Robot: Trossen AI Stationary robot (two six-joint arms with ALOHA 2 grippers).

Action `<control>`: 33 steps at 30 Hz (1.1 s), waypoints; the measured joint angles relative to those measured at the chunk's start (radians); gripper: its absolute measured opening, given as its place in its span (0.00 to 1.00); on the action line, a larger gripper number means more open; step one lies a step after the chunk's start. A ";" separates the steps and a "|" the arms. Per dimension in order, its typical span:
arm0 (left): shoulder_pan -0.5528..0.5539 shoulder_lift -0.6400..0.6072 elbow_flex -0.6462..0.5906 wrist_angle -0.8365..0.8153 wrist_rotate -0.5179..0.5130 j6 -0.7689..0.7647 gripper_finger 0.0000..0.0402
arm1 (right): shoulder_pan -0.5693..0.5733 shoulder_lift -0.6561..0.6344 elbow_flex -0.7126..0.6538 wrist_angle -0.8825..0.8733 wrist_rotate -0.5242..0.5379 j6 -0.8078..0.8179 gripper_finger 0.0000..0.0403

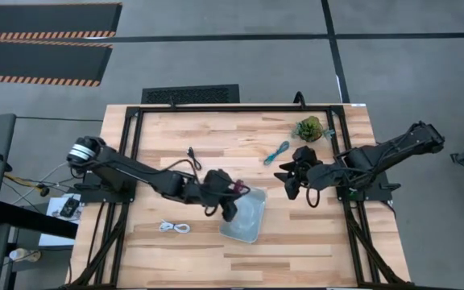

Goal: Pick and place USB-C Cables
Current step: Put the pink charger cable into the gray bin

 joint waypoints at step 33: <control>0.009 0.266 0.053 0.087 0.084 -0.066 0.04 | -0.001 0.001 0.000 0.004 0.003 -0.007 0.51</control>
